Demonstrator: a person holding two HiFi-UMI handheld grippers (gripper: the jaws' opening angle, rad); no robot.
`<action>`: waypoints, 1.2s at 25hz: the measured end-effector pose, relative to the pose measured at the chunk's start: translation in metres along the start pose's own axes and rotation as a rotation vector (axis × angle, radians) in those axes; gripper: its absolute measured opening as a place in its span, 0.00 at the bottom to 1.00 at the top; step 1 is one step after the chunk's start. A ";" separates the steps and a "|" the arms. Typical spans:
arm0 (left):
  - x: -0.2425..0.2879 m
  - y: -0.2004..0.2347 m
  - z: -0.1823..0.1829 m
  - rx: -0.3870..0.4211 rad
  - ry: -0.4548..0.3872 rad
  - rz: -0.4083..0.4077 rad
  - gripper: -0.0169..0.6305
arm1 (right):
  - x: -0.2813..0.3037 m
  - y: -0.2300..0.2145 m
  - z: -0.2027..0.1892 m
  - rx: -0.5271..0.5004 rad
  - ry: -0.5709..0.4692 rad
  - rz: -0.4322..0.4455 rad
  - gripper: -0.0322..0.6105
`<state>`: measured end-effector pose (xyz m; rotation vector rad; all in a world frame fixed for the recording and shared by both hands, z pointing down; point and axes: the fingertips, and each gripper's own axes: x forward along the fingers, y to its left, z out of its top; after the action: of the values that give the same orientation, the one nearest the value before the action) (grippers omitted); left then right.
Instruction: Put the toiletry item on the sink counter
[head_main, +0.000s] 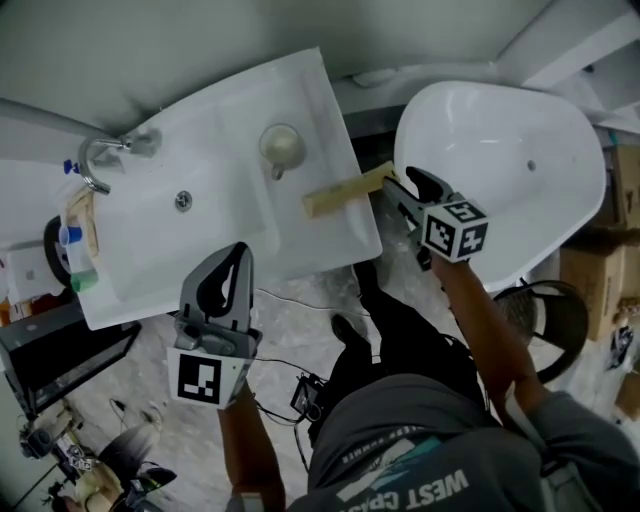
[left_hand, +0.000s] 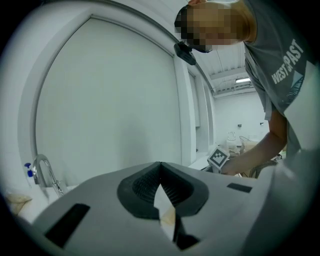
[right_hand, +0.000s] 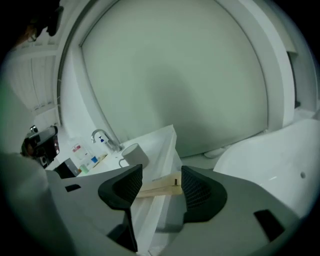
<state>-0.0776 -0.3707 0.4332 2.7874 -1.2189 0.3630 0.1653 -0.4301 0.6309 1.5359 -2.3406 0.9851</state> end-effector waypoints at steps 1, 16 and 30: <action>0.002 0.000 -0.003 -0.005 0.007 0.001 0.03 | 0.005 -0.006 -0.004 0.043 0.000 0.004 0.44; 0.014 0.007 -0.030 -0.062 0.054 0.012 0.03 | 0.047 -0.019 -0.038 0.363 0.019 0.116 0.30; -0.002 0.011 -0.023 -0.063 0.028 0.036 0.03 | 0.038 0.004 -0.005 0.404 -0.043 0.192 0.17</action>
<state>-0.0916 -0.3730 0.4545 2.7018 -1.2539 0.3585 0.1435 -0.4549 0.6511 1.4843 -2.4645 1.5661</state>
